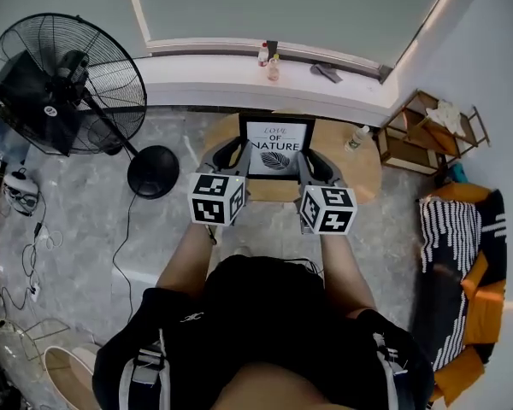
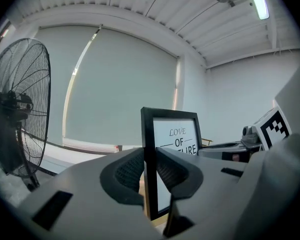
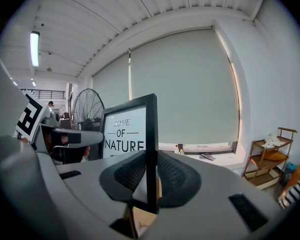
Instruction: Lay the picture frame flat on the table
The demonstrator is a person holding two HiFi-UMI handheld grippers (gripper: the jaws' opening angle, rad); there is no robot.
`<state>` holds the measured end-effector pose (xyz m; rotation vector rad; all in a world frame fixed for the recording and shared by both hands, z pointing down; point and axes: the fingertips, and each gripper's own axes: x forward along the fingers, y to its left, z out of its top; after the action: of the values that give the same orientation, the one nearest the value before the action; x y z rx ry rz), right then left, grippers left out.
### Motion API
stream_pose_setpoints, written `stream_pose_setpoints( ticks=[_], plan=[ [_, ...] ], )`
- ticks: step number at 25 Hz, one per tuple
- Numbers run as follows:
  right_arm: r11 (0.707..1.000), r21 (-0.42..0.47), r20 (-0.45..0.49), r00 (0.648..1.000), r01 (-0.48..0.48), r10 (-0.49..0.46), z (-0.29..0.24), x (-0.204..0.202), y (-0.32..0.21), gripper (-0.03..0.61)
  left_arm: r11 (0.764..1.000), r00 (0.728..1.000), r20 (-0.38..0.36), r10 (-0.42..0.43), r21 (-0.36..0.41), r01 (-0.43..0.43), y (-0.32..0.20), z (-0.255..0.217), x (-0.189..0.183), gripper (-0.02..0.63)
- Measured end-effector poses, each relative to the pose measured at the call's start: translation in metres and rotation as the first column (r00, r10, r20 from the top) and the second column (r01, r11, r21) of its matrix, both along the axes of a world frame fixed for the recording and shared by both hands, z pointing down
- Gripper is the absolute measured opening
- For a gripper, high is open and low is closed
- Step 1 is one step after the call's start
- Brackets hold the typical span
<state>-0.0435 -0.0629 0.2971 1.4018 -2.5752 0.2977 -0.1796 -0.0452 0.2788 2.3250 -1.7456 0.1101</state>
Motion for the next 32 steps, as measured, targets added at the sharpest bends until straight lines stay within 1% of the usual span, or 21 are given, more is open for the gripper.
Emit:
stream_pose_setpoints(
  ticks=[3, 9, 13, 18, 22, 25, 28, 32],
  plan=[
    [1.0, -0.022, -0.018, 1.0, 0.005, -0.005, 0.011, -0.015, -0.019, 0.089, 1.0, 1.0, -0.018, 0.0, -0.025, 0.0, -0.022, 0.013, -0.015, 0.086],
    [0.997, -0.077, -0.028, 1.0, 0.009, -0.011, 0.035, -0.017, -0.064, 0.089, 0.997, 1.0, -0.027, -0.005, -0.082, 0.003, -0.067, 0.038, -0.018, 0.086],
    [0.993, -0.115, -0.028, 0.999, 0.024, -0.027, 0.052, -0.012, -0.101, 0.089, 0.993, 1.0, -0.023, -0.011, -0.12, 0.008, -0.104, 0.054, -0.013, 0.086],
    [0.982, -0.176, -0.035, 0.997, 0.062, -0.07, 0.088, 0.005, -0.16, 0.091, 0.98, 0.998, -0.021, -0.051, -0.194, 0.046, -0.162, 0.091, 0.004, 0.086],
    [0.961, -0.265, -0.038, 0.995, 0.083, -0.096, 0.125, 0.027, -0.206, 0.091, 0.957, 0.998, -0.025, -0.054, -0.286, 0.045, -0.207, 0.128, 0.027, 0.086],
    [0.935, -0.343, -0.021, 0.994, 0.09, -0.104, 0.161, 0.042, -0.237, 0.091, 0.936, 0.999, -0.001, -0.049, -0.35, 0.046, -0.238, 0.16, 0.043, 0.087],
    [0.906, -0.411, -0.025, 0.992, 0.102, -0.123, 0.198, 0.056, -0.259, 0.091, 0.906, 0.999, -0.003, -0.049, -0.421, 0.043, -0.258, 0.197, 0.057, 0.089],
    [0.862, -0.491, -0.03, 0.987, 0.123, -0.158, 0.244, 0.065, -0.281, 0.091, 0.863, 0.998, -0.018, -0.065, -0.503, 0.047, -0.278, 0.245, 0.066, 0.089]
  ],
)
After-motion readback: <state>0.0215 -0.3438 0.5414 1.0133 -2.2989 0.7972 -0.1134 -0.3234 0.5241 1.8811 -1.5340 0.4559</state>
